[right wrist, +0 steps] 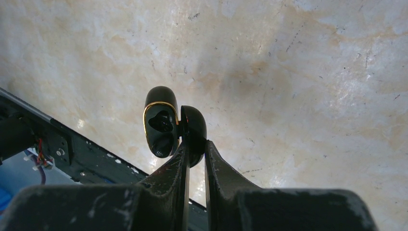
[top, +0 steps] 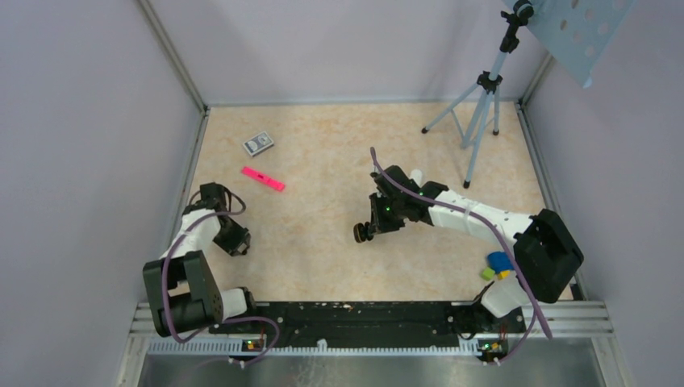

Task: Insert the wireless bluetooth earbuds into the charging case
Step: Pick up the left earbud from the corner of the board.

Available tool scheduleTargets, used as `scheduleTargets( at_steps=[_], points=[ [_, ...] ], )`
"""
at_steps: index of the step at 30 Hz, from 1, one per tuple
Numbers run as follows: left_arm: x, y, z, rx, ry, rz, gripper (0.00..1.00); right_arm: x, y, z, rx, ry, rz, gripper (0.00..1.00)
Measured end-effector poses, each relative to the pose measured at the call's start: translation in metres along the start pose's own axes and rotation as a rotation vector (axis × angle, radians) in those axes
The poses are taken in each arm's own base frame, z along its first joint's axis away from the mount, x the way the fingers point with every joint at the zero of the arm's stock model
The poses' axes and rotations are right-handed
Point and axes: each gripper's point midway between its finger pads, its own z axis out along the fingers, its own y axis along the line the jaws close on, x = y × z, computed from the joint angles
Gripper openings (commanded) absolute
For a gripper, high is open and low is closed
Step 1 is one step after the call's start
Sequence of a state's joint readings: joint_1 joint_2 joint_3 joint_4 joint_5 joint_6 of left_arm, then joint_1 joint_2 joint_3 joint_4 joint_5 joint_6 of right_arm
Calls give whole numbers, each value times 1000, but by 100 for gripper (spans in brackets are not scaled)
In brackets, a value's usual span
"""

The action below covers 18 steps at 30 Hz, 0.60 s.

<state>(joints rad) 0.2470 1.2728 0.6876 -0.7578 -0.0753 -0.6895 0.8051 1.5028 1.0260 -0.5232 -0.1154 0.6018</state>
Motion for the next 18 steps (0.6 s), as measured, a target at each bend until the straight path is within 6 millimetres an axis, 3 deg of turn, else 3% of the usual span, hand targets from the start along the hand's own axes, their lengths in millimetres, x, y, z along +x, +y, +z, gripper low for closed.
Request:
scheduleTargets(
  at_steps=[18],
  points=[
    [8, -16, 8, 89, 50, 23, 13, 3, -4, -1, 21, 13, 5, 1]
  ],
)
